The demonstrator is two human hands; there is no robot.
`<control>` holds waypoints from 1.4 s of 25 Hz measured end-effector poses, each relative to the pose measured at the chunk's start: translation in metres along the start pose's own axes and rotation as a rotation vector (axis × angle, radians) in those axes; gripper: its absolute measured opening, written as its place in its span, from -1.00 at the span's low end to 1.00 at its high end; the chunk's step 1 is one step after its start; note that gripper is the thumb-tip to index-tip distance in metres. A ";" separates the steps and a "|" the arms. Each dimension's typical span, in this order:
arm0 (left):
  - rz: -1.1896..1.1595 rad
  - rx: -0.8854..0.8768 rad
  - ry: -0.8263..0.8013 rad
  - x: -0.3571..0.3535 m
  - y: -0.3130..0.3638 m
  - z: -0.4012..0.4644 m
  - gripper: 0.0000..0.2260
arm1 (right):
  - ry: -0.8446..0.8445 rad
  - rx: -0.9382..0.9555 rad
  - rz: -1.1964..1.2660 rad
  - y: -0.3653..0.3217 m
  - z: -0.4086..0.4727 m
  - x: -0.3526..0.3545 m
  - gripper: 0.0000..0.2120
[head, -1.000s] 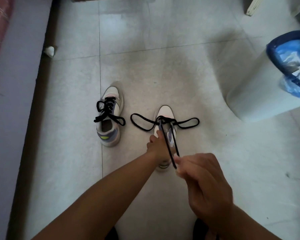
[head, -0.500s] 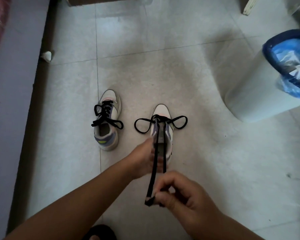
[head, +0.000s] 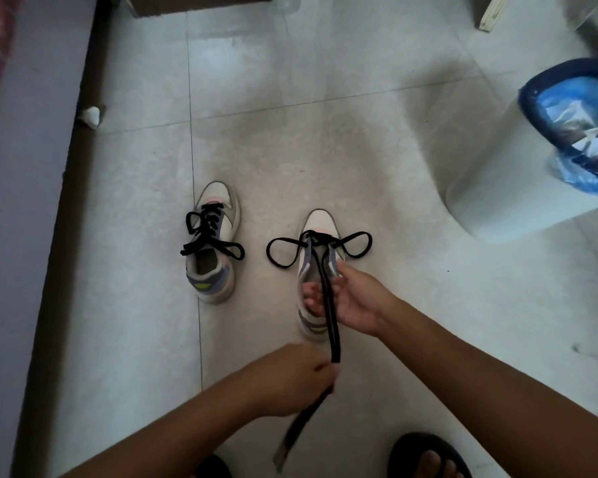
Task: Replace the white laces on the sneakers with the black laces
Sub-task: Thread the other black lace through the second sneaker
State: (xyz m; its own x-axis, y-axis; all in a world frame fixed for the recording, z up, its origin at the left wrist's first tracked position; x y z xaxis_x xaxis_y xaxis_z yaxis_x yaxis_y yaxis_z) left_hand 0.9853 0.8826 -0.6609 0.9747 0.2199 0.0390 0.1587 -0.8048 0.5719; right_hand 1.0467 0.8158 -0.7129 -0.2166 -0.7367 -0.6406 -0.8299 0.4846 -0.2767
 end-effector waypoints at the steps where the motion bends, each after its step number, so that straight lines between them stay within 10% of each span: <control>1: 0.210 0.107 0.028 0.008 -0.013 0.003 -0.68 | 0.018 0.008 -0.004 -0.001 0.006 0.004 -0.59; 6: 0.266 0.214 0.618 0.098 -0.015 0.026 -0.57 | 0.012 0.025 -0.068 -0.003 0.011 0.003 -0.68; 12: -0.113 0.160 0.775 0.087 -0.020 0.077 -0.55 | 0.137 0.077 -0.203 -0.015 -0.003 0.011 -0.71; 19: -0.102 0.256 0.851 0.083 -0.014 0.088 -0.57 | 0.270 0.112 -0.338 -0.018 -0.041 -0.003 -0.69; 30: 0.016 0.174 0.852 0.143 -0.037 0.082 -0.38 | -0.023 0.172 -0.714 0.004 -0.183 -0.058 -0.45; 35: 0.001 0.207 0.795 0.143 -0.035 0.087 -0.40 | -0.143 -0.136 -1.456 0.020 -0.149 -0.058 -0.54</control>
State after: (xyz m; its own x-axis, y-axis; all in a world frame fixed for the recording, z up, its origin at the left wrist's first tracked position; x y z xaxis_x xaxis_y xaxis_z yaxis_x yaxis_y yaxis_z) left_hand 1.1329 0.8949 -0.7466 0.5845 0.4814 0.6531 0.2596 -0.8736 0.4117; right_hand 0.9656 0.7979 -0.5746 0.8802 -0.4691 0.0724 -0.3089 -0.6819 -0.6630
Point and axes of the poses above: each hand's wrist, its own z-axis towards the middle knuckle, its own x-axis out of the back of the hand, y = z × x, the point moved 10 cm from there along z, towards the middle knuckle, and after that the axes turned 15 degrees about -y, right-handed, at the moved point
